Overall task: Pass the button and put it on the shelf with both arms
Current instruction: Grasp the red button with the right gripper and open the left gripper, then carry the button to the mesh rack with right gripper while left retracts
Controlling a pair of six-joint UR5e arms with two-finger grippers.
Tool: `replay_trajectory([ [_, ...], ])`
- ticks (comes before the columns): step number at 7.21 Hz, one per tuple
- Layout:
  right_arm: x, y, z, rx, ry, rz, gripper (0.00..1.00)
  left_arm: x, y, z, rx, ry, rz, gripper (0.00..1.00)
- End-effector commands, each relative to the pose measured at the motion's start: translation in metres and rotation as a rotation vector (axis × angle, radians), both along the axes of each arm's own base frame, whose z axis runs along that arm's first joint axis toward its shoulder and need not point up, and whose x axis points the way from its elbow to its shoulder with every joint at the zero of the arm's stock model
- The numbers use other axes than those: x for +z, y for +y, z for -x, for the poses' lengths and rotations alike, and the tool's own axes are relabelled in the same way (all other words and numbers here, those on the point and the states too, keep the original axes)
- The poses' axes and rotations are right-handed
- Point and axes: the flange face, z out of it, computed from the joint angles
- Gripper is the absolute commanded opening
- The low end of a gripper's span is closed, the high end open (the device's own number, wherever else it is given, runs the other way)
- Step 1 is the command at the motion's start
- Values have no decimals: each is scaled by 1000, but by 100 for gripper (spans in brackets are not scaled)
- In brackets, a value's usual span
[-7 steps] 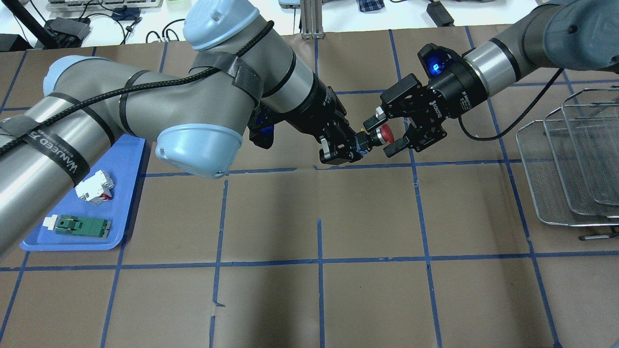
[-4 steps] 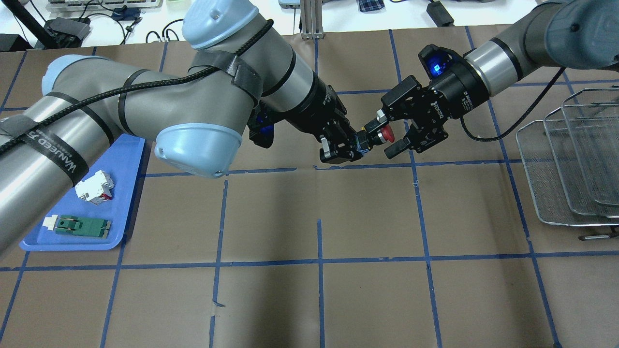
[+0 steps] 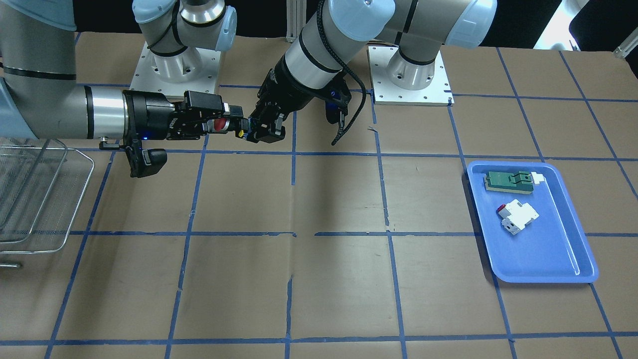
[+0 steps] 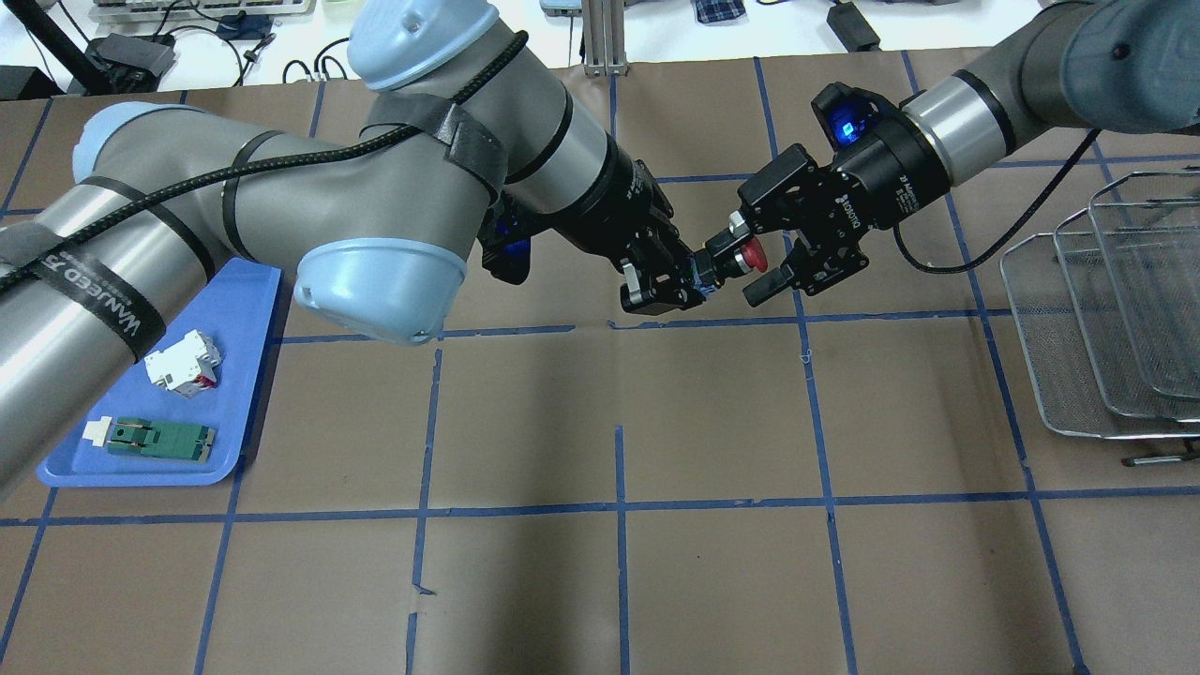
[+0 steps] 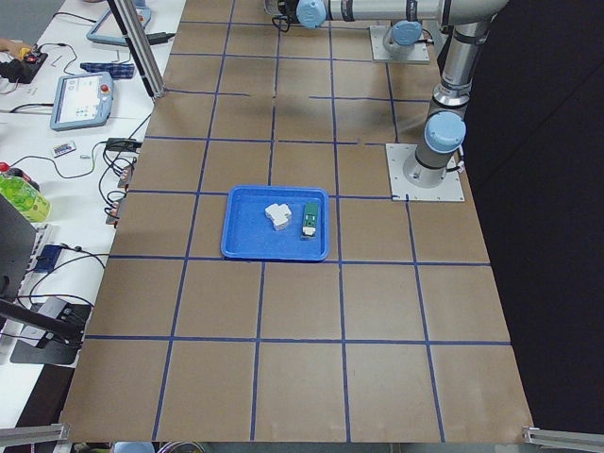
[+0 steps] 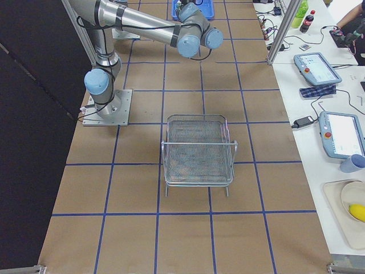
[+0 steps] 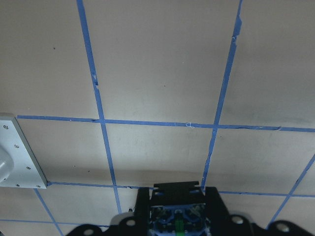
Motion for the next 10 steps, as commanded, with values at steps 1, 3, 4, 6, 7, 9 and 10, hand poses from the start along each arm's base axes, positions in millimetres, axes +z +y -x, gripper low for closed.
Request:
replay_trajectory([
  [1,4,2,0,-1,3,6,27,1,1,0,1,0,2,0],
  [3,5,1,0,-1,2,1,7,1,1,0,1,0,2,0],
  [4,7,0,0,-1,3,6,6,1,1,0,1,1,2,0],
  [6,7,0,1,-3,4,6,6,5,3,-2,4,-1,8,75],
  [7,8,0,1,-3,4,8,6,12,4,-4,-1,-3,26,81],
  [9,15,-5,11,25,50,35,6,14,-5,-20,4,-34,58,77],
  [10,33,-13,31,94,176,81,6,10,-25,-55,-38,-111,121,76],
])
